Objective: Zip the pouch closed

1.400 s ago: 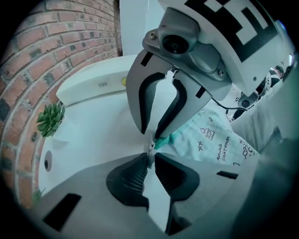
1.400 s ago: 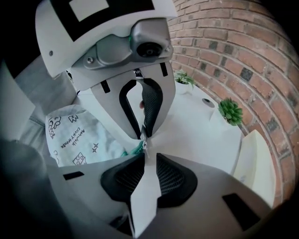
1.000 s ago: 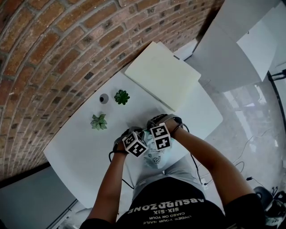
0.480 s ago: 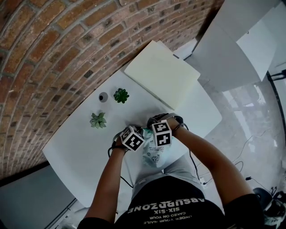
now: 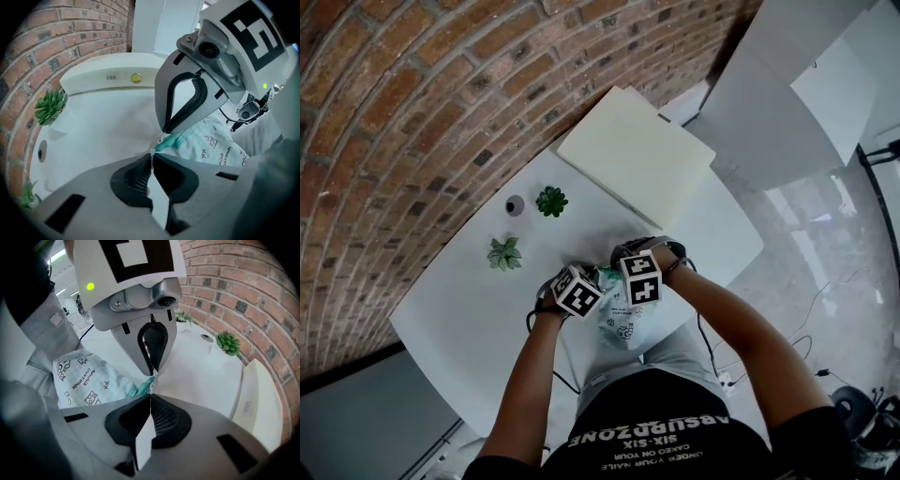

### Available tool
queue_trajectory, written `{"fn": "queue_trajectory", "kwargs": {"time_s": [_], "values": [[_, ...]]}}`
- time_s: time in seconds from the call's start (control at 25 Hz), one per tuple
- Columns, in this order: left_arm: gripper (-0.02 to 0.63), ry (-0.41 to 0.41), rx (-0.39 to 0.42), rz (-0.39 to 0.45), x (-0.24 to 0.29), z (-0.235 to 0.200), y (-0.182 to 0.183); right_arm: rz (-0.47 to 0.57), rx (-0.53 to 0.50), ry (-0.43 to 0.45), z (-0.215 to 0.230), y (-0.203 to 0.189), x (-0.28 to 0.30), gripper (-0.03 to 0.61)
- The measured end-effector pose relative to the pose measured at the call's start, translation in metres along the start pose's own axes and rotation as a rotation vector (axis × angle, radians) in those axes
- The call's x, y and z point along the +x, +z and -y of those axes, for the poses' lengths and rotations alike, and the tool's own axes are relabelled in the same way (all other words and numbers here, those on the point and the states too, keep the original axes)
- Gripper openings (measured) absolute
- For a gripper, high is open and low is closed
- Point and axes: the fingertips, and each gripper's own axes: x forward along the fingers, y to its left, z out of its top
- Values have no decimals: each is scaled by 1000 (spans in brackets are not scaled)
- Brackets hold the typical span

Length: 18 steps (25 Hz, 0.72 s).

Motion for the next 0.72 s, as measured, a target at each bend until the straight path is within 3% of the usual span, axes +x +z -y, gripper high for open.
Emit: {"fn": "queue_trajectory", "kwargs": {"time_s": [0.72], "values": [[21, 14, -10, 12, -1, 1, 2, 9, 5, -12, -5, -4, -3, 2]]}}
